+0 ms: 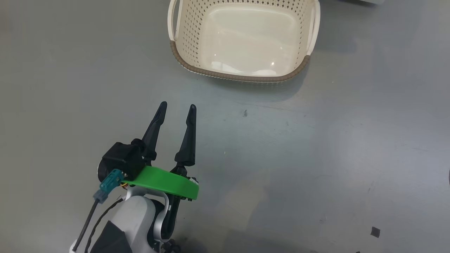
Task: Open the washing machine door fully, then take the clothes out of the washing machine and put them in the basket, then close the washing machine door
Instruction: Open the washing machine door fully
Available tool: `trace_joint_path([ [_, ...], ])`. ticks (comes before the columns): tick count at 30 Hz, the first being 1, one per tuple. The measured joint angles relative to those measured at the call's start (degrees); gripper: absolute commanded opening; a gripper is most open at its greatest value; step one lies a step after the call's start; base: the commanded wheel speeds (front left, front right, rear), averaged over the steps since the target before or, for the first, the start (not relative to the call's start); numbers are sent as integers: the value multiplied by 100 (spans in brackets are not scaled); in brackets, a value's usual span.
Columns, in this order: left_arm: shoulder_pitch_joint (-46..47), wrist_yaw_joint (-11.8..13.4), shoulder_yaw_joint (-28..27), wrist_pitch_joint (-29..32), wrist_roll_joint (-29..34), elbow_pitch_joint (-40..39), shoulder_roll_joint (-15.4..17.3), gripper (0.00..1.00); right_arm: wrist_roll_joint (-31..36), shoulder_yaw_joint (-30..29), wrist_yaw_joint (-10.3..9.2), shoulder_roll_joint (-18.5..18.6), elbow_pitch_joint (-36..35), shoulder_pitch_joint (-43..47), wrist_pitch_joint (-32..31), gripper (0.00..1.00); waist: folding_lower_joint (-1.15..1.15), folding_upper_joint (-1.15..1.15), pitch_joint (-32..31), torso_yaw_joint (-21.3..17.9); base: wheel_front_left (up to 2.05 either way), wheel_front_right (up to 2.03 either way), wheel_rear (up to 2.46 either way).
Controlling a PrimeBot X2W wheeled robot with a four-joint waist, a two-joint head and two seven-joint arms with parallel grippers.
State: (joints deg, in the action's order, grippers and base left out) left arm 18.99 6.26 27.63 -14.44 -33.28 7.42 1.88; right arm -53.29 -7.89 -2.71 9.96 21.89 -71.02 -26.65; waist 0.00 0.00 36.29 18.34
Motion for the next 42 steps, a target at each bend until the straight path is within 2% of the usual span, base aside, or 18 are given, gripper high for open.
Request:
trace_joint_path([
  [9, 51, 0, 31, 0, -51, 10, -5, 100, -233, 71, -57, 8, 398, -460, -522, 0, 0, 0, 139, 193, 0, 0, 0],
  [25, 120, 9, 90, 0, -92, 21, -22, 100, -533, -15, -248, 75, 995, -885, -1095, 0, 0, 0, 184, 277, 0, 0, 0],
  [42, 130, 9, 189, 0, -101, 90, -24, 100, -734, -169, -247, 156, 1446, -891, -1351, 0, 0, 0, 56, 300, 0, 0, 0],
])
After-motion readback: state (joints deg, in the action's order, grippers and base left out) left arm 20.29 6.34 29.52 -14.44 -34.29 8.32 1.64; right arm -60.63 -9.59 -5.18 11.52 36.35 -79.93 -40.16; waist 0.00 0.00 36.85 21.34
